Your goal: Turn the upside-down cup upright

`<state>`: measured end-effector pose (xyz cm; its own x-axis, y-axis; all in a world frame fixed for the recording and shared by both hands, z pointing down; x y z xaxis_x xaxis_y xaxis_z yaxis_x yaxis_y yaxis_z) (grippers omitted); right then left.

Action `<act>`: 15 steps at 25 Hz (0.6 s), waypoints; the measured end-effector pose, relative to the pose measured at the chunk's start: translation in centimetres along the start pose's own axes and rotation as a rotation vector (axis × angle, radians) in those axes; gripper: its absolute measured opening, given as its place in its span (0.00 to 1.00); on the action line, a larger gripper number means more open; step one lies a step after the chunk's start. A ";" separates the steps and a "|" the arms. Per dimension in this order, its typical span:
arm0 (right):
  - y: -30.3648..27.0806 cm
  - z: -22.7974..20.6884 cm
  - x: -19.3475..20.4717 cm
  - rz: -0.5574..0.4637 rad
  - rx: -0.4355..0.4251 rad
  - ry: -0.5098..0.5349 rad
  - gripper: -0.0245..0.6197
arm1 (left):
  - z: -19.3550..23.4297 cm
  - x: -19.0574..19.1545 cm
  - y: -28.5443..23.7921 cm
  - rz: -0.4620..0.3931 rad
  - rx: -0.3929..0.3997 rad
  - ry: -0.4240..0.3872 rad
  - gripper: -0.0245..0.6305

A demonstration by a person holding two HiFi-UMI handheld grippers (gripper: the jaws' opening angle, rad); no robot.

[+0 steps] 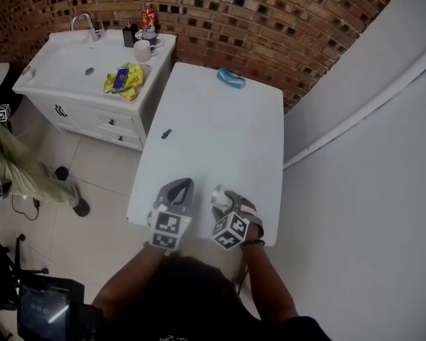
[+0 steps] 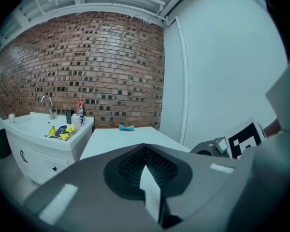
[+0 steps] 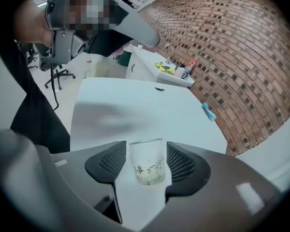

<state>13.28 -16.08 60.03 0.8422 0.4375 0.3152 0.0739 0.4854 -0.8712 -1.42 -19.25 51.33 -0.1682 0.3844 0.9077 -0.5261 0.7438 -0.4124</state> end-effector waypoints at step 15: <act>-4.0 0.5 0.2 0.101 0.021 0.124 0.55 | 1.4 0.8 0.3 0.022 -0.027 0.016 0.03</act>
<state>12.86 -17.57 63.73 0.9043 0.3886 0.1766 -0.0244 0.4601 -0.8875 -2.92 -19.49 52.09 -0.1662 0.4097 0.8970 -0.4994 0.7494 -0.4348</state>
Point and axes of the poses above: the fingertips, and each gripper's own axes: y backward along the fingers, z to its left, x out of its underside, the point moved 7 cm from there along y, backward along the fingers, and after that the axes turned 6 degrees about z, right-handed, at the moved point
